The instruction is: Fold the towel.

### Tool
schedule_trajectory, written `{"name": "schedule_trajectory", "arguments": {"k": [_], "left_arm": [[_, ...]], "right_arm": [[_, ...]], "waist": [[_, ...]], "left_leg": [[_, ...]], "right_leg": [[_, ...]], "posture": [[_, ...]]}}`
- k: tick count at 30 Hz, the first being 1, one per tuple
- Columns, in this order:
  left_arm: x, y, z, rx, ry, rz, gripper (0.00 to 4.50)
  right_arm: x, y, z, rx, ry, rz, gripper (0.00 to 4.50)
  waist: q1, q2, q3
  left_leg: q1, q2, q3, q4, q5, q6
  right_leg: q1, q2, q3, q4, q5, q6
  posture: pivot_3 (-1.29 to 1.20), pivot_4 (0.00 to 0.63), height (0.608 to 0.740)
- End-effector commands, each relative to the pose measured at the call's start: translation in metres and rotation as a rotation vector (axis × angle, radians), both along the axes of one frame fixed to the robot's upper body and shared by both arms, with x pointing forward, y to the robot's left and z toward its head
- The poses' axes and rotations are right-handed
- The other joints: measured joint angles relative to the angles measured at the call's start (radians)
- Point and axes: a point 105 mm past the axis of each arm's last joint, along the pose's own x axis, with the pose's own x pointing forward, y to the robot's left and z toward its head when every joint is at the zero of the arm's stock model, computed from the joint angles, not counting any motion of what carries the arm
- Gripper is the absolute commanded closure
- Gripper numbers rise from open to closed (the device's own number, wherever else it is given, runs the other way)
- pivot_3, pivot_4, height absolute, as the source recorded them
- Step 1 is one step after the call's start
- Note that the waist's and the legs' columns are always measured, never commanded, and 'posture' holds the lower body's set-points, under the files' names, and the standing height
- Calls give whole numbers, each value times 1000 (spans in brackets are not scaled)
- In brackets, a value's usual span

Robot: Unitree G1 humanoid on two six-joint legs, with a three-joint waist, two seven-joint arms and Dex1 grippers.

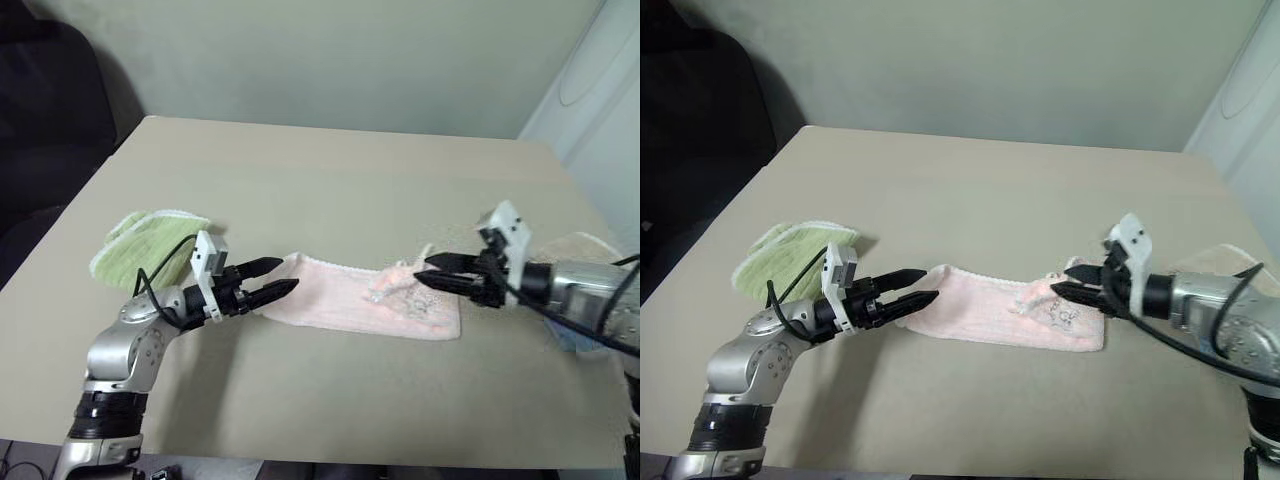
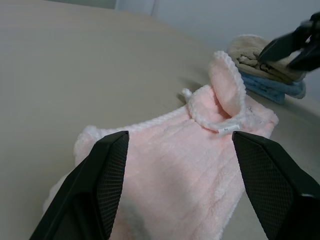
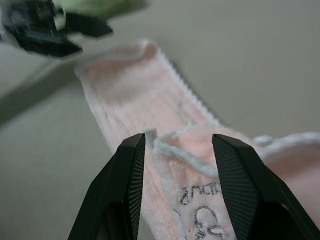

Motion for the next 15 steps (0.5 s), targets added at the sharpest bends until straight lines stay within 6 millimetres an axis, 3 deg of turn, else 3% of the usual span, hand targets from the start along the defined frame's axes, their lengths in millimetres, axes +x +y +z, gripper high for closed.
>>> {"name": "schedule_trajectory", "arguments": {"k": [1,3,5,9,15], "left_arm": [[2,1,10,7,-54,-7,921],[3,-1,11,8,-56,-11,921],[5,-3,12,7,-59,-19,921],[9,-6,13,10,-67,-31,921],[9,-5,16,11,-77,-28,921]], "right_arm": [[8,-19,7,16,-22,-84,2271],[14,-25,0,9,0,-125,2633],[25,-29,-29,-136,28,-169,3062],[42,-17,-54,-173,27,-157,4480],[51,16,-70,-209,-7,-38,4480]], "waist": [[-1,0,0],[-1,0,0],[-1,1,0],[-2,2,1],[-5,3,2]], "left_leg": [[0,0,0,0,0,0],[0,0,0,0,0,0],[0,0,0,0,0,0],[2,1,-1,-1,0,1],[2,1,0,-1,3,5]], "right_leg": [[0,0,0,0,0,0],[0,0,0,0,0,0],[0,0,0,0,0,0],[0,0,0,1,0,0],[0,0,0,0,3,3]], "posture": [[0,150,740],[0,150,740],[0,150,740],[0,150,740],[0,150,740]]}}
